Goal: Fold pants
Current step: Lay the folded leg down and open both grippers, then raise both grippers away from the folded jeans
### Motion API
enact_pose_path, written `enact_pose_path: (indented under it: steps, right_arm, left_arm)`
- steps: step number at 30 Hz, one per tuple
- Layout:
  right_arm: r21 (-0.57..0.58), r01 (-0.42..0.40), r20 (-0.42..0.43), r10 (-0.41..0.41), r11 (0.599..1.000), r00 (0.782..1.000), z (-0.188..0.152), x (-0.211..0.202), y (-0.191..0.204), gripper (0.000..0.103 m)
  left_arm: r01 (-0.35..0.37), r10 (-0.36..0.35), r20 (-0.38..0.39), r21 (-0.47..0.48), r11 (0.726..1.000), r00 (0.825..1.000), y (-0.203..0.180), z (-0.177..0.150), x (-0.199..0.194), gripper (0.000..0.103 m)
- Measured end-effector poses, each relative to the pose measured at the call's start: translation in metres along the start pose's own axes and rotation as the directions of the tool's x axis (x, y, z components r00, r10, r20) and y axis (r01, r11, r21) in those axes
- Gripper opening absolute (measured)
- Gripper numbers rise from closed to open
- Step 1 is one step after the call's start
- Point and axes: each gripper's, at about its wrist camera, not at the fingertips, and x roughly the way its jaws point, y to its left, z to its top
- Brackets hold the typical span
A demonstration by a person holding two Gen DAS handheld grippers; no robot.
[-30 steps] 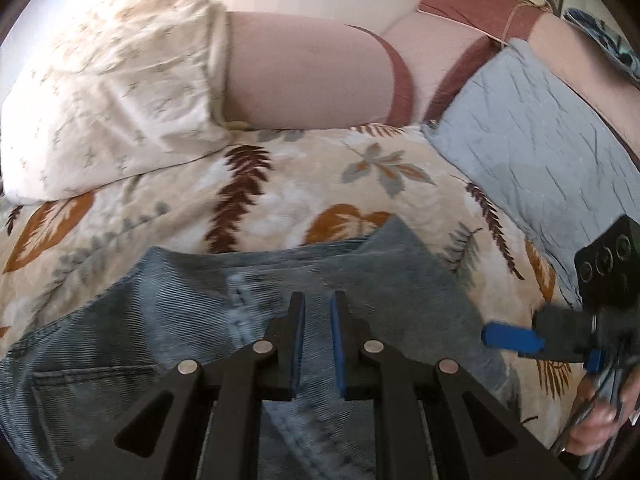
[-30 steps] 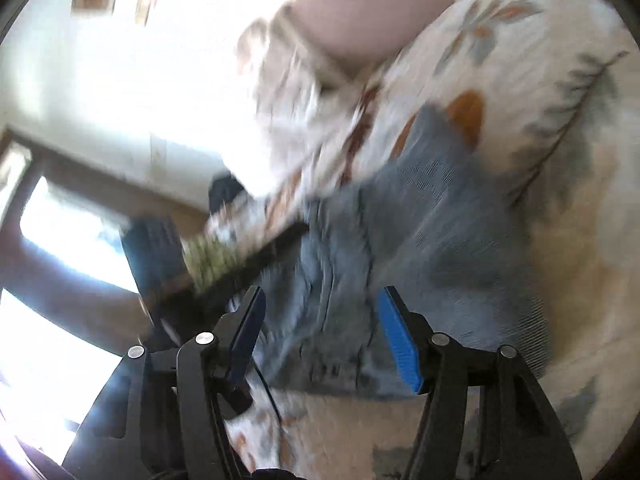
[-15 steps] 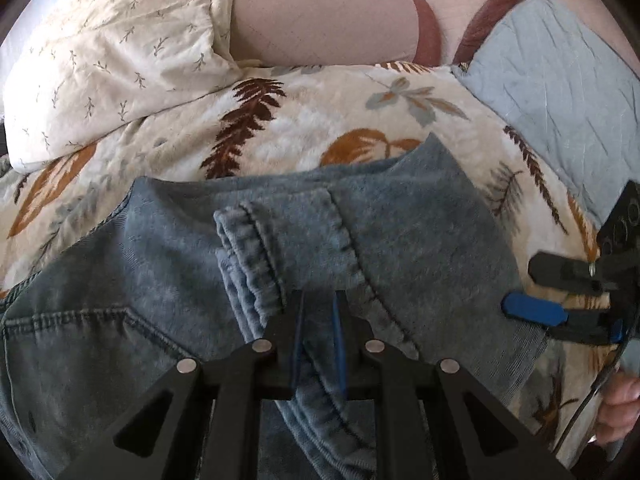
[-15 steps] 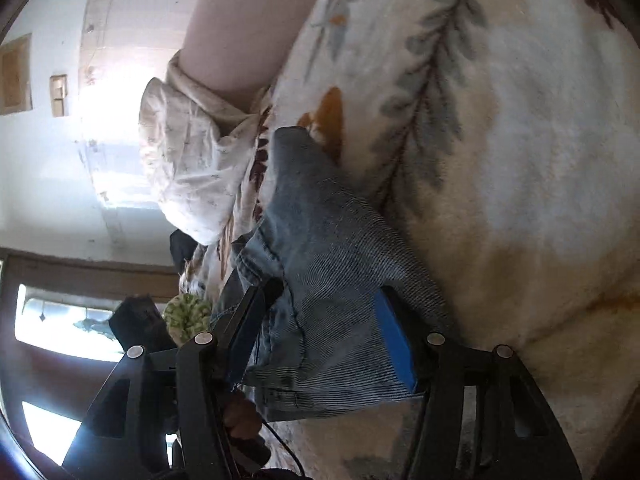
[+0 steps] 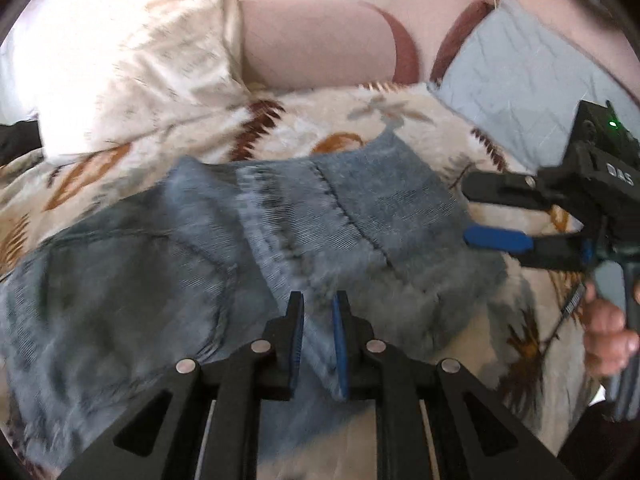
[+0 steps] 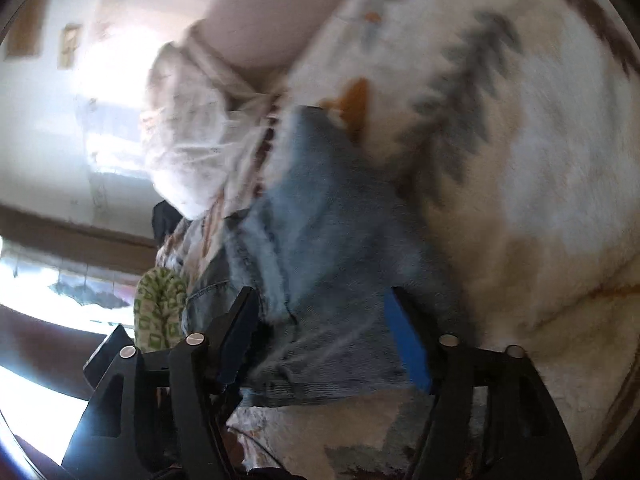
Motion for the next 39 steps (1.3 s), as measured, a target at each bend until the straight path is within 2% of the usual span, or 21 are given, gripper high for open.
enact_pose_path:
  steps: [2,4,7,9,12,14,16,18,20,22,25,31,35,39]
  right_arm:
    - [-0.083,-0.036,0.012,0.037,0.996,0.999,-0.005,-0.001,0.018,0.067]
    - [-0.172,-0.034,0.045,0.042,0.984,0.998,-0.011,0.000,0.036,0.068]
    - [-0.257,-0.001,0.075,0.021,0.966,0.997,-0.018,0.004,0.051,0.068]
    - [-0.298,0.019,0.096,0.010,0.955,0.995,-0.023,0.007,0.057,0.068]
    - [-0.357,0.078,0.149,-0.026,0.931,0.988,-0.032,0.005,0.062,0.068]
    - [-0.396,0.132,0.199,-0.055,0.909,0.978,-0.040,0.000,0.065,0.068]
    - [-0.426,0.193,0.249,-0.091,0.884,0.964,-0.049,-0.005,0.068,0.068]
    - [-0.439,0.228,0.281,-0.109,0.869,0.954,-0.057,-0.011,0.070,0.068]
    - [-0.445,0.254,0.322,-0.111,0.859,0.940,-0.068,-0.016,0.074,0.068]
    - [-0.430,0.255,0.338,-0.107,0.866,0.935,-0.078,-0.020,0.075,0.068]
    - [-0.428,0.255,0.341,-0.107,0.867,0.934,-0.099,-0.022,0.081,0.068]
    - [-0.458,0.264,0.300,-0.132,0.849,0.945,-0.127,-0.011,0.093,0.068]
    - [-0.485,0.283,0.276,-0.163,0.828,0.947,-0.138,-0.001,0.103,0.068]
    - [-0.476,0.277,0.257,-0.169,0.835,0.952,-0.141,0.003,0.117,0.068]
  left_arm:
    - [-0.018,0.018,0.045,-0.019,1.000,0.999,0.013,-0.013,-0.027,0.022]
    - [-0.056,0.060,0.097,-0.048,0.997,0.994,0.027,-0.029,-0.058,0.037]
    - [-0.133,0.146,0.166,-0.087,0.987,0.975,0.044,-0.049,-0.102,0.053]
    - [-0.201,0.218,0.217,-0.097,0.975,0.951,0.052,-0.063,-0.134,0.058]
    - [-0.301,0.321,0.287,-0.111,0.947,0.902,0.063,-0.077,-0.177,0.070]
    - [-0.324,0.352,0.324,-0.139,0.936,0.878,0.071,-0.084,-0.203,0.079]
    - [-0.339,0.377,0.364,-0.167,0.926,0.852,0.076,-0.091,-0.227,0.093]
    - [-0.362,0.405,0.399,-0.181,0.914,0.823,0.079,-0.098,-0.246,0.098]
    - [-0.384,0.424,0.417,-0.180,0.906,0.804,0.081,-0.105,-0.259,0.102]
    - [-0.398,0.436,0.436,-0.181,0.899,0.787,0.082,-0.112,-0.268,0.103]
    - [-0.404,0.442,0.436,-0.182,0.896,0.784,0.084,-0.120,-0.272,0.103]
    - [-0.377,0.438,0.412,-0.225,0.898,0.799,0.101,-0.127,-0.268,0.103]
    - [-0.384,0.458,0.370,-0.259,0.886,0.808,0.118,-0.132,-0.261,0.103]
    - [-0.372,0.465,0.333,-0.307,0.876,0.820,0.134,-0.138,-0.258,0.103]
